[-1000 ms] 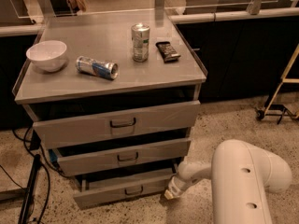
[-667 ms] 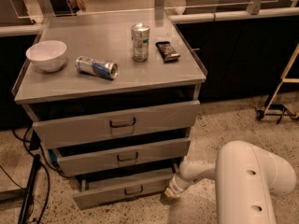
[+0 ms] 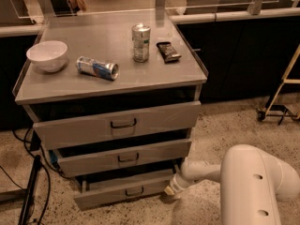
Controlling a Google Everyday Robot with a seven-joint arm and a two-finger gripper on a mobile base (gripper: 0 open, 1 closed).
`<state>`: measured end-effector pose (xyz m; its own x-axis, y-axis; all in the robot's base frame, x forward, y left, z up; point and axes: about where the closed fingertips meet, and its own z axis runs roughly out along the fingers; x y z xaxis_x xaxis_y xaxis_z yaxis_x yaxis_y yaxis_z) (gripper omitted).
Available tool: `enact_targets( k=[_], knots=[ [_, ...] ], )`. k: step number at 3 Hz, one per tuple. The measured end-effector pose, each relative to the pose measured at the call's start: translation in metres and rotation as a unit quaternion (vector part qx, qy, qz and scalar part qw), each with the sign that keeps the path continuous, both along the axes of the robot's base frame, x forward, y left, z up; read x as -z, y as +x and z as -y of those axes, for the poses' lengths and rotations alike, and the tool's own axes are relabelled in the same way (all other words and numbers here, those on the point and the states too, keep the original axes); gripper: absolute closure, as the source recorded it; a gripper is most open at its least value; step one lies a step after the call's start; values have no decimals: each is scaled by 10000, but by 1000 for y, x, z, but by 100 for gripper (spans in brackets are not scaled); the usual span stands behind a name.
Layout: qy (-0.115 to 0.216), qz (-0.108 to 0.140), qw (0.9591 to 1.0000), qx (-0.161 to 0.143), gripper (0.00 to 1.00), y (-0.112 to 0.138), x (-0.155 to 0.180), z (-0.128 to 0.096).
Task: Close bottom drawer
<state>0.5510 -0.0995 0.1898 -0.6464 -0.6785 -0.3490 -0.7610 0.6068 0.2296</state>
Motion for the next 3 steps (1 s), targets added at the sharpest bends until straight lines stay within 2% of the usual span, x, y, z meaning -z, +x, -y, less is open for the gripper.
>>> enact_targets(
  k=[3],
  knots=[
    [-56, 191, 9998, 17, 100, 25, 15, -8]
  ],
)
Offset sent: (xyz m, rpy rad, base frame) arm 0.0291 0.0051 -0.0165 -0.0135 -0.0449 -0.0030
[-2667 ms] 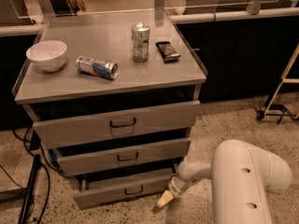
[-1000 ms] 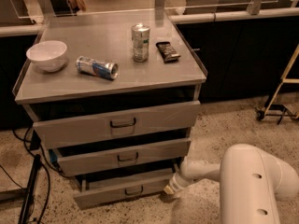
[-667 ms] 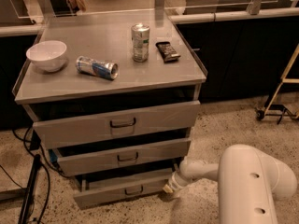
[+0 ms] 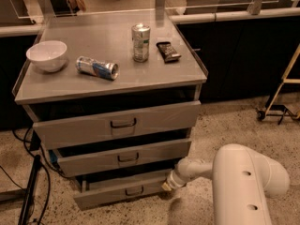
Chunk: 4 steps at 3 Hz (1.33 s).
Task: Close bottom drawer
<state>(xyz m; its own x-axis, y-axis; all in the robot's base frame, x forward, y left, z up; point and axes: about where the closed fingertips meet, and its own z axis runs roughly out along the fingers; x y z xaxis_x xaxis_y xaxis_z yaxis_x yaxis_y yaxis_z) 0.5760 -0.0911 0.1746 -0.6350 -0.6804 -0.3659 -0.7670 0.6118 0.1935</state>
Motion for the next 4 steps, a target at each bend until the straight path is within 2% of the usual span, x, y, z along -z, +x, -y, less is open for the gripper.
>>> enact_targets(
  k=[1, 2, 4],
  knots=[
    [-4, 8, 10000, 4, 86, 1, 0, -1],
    [-3, 8, 10000, 4, 54, 1, 0, -1],
    [-3, 7, 10000, 4, 8, 1, 0, -1]
  ],
)
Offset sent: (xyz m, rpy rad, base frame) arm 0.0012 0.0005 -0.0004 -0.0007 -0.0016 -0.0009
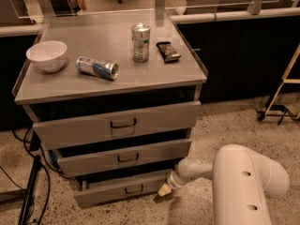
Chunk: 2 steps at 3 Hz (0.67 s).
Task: Close bottom drawer
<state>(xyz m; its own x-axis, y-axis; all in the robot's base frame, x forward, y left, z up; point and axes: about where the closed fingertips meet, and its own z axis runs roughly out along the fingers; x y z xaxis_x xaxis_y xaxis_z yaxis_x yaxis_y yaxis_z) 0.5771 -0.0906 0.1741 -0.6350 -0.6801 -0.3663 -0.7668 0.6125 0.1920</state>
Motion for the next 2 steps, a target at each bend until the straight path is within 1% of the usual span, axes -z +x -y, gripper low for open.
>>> enact_targets(
  k=[1, 2],
  knots=[
    [0, -1, 10000, 0, 0, 0, 0, 0],
    [0, -1, 10000, 0, 0, 0, 0, 0]
  ],
)
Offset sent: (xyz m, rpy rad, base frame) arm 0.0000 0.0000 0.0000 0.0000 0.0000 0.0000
